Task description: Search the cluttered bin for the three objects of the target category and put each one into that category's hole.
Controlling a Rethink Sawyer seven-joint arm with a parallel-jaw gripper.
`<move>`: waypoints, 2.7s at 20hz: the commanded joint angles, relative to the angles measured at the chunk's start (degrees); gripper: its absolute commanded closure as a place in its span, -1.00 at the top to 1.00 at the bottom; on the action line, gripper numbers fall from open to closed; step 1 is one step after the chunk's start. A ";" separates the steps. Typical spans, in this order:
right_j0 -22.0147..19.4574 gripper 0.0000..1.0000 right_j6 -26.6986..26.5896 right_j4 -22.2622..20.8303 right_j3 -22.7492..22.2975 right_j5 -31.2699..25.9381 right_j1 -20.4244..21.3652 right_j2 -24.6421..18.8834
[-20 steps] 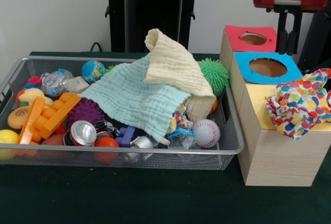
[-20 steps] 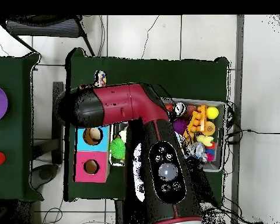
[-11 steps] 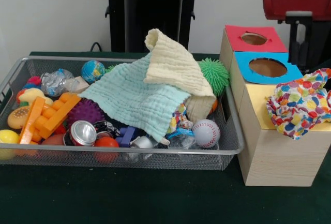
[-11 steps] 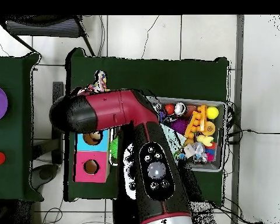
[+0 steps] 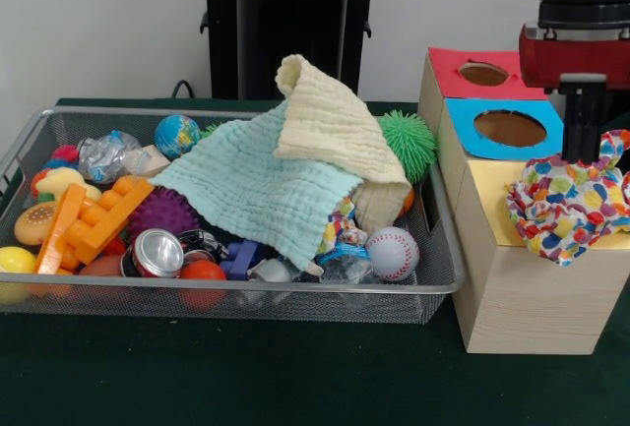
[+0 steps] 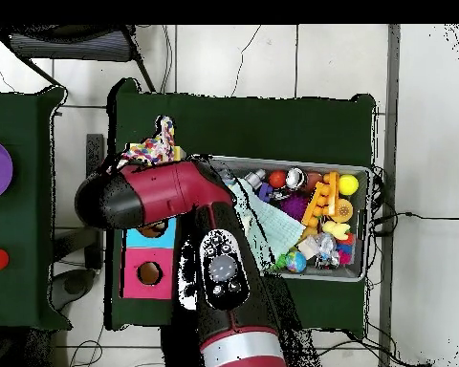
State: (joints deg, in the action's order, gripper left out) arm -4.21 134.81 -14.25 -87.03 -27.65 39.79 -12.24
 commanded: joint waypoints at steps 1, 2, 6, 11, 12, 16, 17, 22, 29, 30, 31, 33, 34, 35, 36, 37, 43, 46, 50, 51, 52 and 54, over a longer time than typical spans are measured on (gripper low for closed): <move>1.47 -1.00 4.87 -4.30 -2.64 3.25 -4.17 5.22; 1.45 -1.00 4.51 -4.47 -2.16 3.11 -4.37 5.49; 1.36 -1.00 3.55 -4.87 -0.43 2.55 -4.49 6.65; 0.69 -1.00 3.57 -3.40 -1.13 2.50 -3.98 6.55; 0.71 -1.00 3.48 -3.33 -1.04 2.44 -3.84 6.64; -0.34 -1.00 3.97 -1.77 -2.25 4.12 -5.39 5.21; -0.33 -1.00 4.57 -1.52 -2.53 5.07 -5.74 5.08; -0.67 -1.00 6.13 0.91 -3.81 6.28 -5.38 3.40; -2.48 -1.00 4.95 3.79 -4.83 8.43 -9.41 -1.21; -3.18 -1.00 4.27 4.50 -5.05 7.72 -9.88 -2.22; -3.67 -1.00 3.69 5.26 -5.37 6.59 -10.04 -3.09; -4.65 -1.00 2.22 6.24 -6.00 4.81 -10.25 -4.73; -4.81 -1.00 1.46 6.32 -6.00 4.01 -10.44 -5.09; -4.52 -1.00 1.23 6.36 -5.72 3.26 -10.54 -4.78; -4.08 -1.00 1.02 6.44 -5.47 2.01 -10.57 -4.33; -3.71 -1.00 0.38 6.14 -4.85 1.11 -10.87 -3.95; -2.31 -1.00 -1.83 6.29 -1.76 -7.84 -12.77 -2.45; -0.90 -1.00 -2.56 5.67 0.19 -13.56 -13.58 -0.76; 2.44 -1.00 -1.69 2.33 3.30 -15.42 -14.22 3.33; 3.32 -1.00 -1.40 1.49 4.20 -15.88 -14.37 4.45; 4.02 -1.00 -1.27 0.92 5.26 -16.67 -14.59 5.48; 4.89 -1.00 -1.34 0.21 6.63 -17.05 -15.09 6.74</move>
State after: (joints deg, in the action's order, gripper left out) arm -1.77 134.81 -9.35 -81.74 -32.55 30.24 -8.53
